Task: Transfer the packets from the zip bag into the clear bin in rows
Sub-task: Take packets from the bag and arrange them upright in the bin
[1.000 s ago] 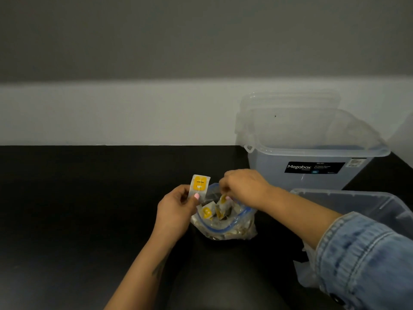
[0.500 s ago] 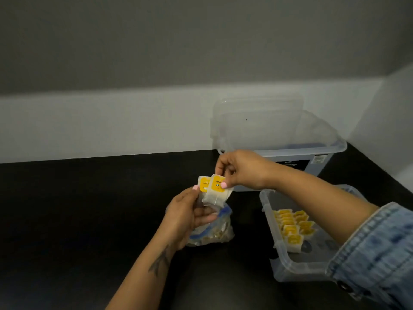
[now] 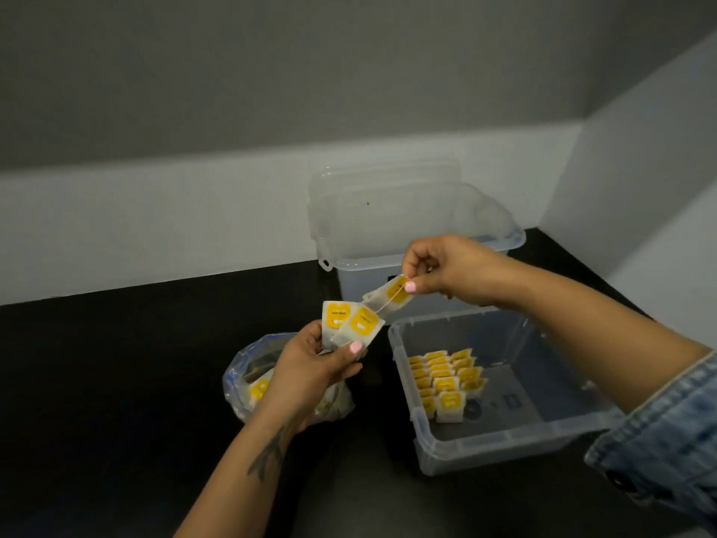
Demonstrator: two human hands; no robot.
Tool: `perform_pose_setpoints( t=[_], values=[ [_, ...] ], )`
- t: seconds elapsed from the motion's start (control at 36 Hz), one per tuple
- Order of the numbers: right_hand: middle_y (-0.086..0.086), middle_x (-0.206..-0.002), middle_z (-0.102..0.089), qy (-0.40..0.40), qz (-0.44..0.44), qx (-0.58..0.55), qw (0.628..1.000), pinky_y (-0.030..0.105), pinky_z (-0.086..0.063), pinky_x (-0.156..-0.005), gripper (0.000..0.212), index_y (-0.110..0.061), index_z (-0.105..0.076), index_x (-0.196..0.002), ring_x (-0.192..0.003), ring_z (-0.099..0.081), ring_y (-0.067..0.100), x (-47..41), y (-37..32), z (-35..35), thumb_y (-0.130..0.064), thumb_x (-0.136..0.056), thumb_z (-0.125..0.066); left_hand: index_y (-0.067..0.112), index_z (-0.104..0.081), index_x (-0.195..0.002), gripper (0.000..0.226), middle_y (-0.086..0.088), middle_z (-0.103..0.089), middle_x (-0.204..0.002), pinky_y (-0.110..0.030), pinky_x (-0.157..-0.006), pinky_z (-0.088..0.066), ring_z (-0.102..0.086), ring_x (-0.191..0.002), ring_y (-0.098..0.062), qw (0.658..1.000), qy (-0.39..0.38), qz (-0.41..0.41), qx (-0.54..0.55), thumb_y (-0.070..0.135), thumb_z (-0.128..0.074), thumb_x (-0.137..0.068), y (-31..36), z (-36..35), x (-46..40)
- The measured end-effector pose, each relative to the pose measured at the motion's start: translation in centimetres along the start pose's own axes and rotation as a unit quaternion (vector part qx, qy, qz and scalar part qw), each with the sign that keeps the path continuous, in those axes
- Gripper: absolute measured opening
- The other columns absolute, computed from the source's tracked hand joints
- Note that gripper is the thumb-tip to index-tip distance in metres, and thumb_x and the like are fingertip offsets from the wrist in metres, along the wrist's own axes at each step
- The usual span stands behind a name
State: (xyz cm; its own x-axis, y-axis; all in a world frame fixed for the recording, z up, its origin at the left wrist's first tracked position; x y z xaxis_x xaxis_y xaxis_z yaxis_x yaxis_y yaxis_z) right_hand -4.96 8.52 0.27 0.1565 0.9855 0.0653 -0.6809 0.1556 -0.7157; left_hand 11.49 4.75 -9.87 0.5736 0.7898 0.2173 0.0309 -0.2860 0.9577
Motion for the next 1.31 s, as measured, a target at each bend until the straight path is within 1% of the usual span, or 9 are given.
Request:
perform_pose_setpoints(
  t=[0.08, 0.25, 0.44, 0.67, 0.81, 1.0, 1.14, 1.22, 1.31],
  values=[
    [-0.008, -0.073, -0.063, -0.012, -0.007, 0.038, 0.999, 0.008, -0.04, -0.052, 0.014, -0.025, -0.064, -0.078, -0.061, -0.052, -0.001, 1.9, 1.4, 1.9, -0.014, -0.083, -0.071, 0.018, -0.06, -0.095, 0.02, 0.0, -0.071, -0.092, -0.022, -0.07, -0.058, -0.07, -0.081, -0.01, 1.0, 0.009, -0.004, 0.01, 0.002, -0.063, -0.083, 0.1, -0.4, -0.2],
    [-0.012, -0.079, -0.066, -0.067, -0.068, 0.18, 0.979, 0.015, -0.043, -0.069, 0.013, -0.029, -0.066, -0.076, -0.078, -0.059, 0.003, 4.9, 6.0, 2.3, -0.02, -0.079, -0.075, 0.016, -0.061, -0.095, 0.019, -0.001, -0.071, -0.093, -0.02, -0.067, -0.058, -0.07, -0.078, -0.006, 1.0, 0.007, -0.026, 0.002, 0.001, -0.061, -0.084, 0.2, -2.1, -0.9],
    [-0.011, -0.09, -0.065, -0.133, -0.098, 0.302, 0.939, 0.026, -0.049, -0.087, 0.006, -0.026, -0.067, -0.089, -0.088, -0.06, 0.003, 6.4, 11.0, -1.9, -0.022, -0.085, -0.067, 0.016, -0.061, -0.101, 0.021, -0.004, -0.07, -0.102, -0.022, -0.071, -0.058, -0.068, -0.096, -0.016, 0.999, 0.006, -0.029, -0.018, 0.004, -0.063, -0.083, -0.1, -3.6, -1.1],
    [-0.003, -0.09, -0.067, -0.096, -0.06, 0.385, 0.916, 0.022, -0.042, -0.068, 0.012, -0.022, -0.066, -0.088, -0.084, -0.061, 0.012, 5.8, 14.0, -4.7, -0.016, -0.088, -0.056, 0.015, -0.061, -0.109, 0.028, -0.002, -0.071, -0.105, -0.026, -0.076, -0.058, -0.068, -0.097, -0.017, 0.999, 0.019, -0.016, -0.038, 0.009, -0.065, -0.082, -0.8, -3.8, -1.3],
    [-0.002, -0.09, -0.066, -0.083, -0.05, 0.38, 0.92, 0.023, -0.046, -0.071, 0.012, -0.023, -0.065, -0.089, -0.083, -0.061, 0.013, 5.1, 14.8, -5.2, -0.019, -0.089, -0.054, 0.014, -0.059, -0.114, 0.034, -0.003, -0.07, -0.109, -0.034, -0.085, -0.055, -0.066, -0.102, -0.019, 0.998, 0.023, -0.009, -0.05, 0.011, -0.066, -0.081, -1.1, -4.0, -1.4],
    [-0.004, -0.092, -0.065, -0.092, -0.037, 0.372, 0.923, 0.024, -0.048, -0.075, 0.009, -0.025, -0.065, -0.091, -0.084, -0.06, 0.011, 5.2, 15.1, -6.0, -0.022, -0.09, -0.056, 0.015, -0.061, -0.11, 0.033, -0.002, -0.071, -0.106, -0.036, -0.085, -0.055, -0.068, -0.099, -0.018, 0.998, 0.023, -0.013, -0.06, 0.013, -0.068, -0.078, -1.3, -4.2, -1.6],
    [-0.01, -0.089, -0.061, -0.088, -0.05, 0.342, 0.934, 0.024, -0.047, -0.077, 0.009, -0.028, -0.063, -0.093, -0.087, -0.059, 0.009, 5.2, 14.7, -5.3, -0.032, -0.086, -0.065, 0.017, -0.062, -0.106, 0.029, -0.002, -0.072, -0.104, -0.028, -0.077, -0.057, -0.068, -0.096, -0.016, 0.998, 0.017, -0.021, -0.065, 0.011, -0.069, -0.078, -1.2, -4.8, -1.6],
    [-0.013, -0.084, -0.058, -0.078, -0.084, 0.292, 0.949, 0.027, -0.051, -0.08, 0.017, -0.028, -0.064, -0.094, -0.088, -0.061, 0.008, 5.2, 14.4, -3.7, -0.035, -0.08, -0.072, 0.017, -0.062, -0.105, 0.028, -0.003, -0.072, -0.103, -0.029, -0.078, -0.057, -0.068, -0.097, -0.017, 0.996, 0.009, -0.023, -0.086, 0.01, -0.069, -0.079, -1.2, -5.5, -1.6],
    [-0.01, -0.087, -0.065, -0.029, -0.102, 0.14, 0.985, 0.026, -0.052, -0.079, 0.015, -0.025, -0.064, -0.093, -0.085, -0.063, 0.006, 4.9, 13.1, -1.5, -0.032, -0.082, -0.071, 0.019, -0.063, -0.1, 0.025, -0.001, -0.072, -0.098, -0.022, -0.071, -0.057, -0.069, -0.092, -0.014, 0.995, -0.01, -0.028, -0.099, 0.008, -0.07, -0.079, -1.1, -6.5, -1.4]
  ],
)
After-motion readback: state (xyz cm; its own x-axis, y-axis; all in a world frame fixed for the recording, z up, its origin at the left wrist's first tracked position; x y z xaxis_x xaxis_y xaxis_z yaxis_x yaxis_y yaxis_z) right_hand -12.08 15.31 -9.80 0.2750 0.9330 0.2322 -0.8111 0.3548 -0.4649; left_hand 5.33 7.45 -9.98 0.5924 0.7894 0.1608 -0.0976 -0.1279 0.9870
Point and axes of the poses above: each hand's wrist, its own x-axis away from the middle knuckle, its own z-axis out of the back of the hand, y = z × x, the point moved 9 cm from there along -x, towards the middle knuckle
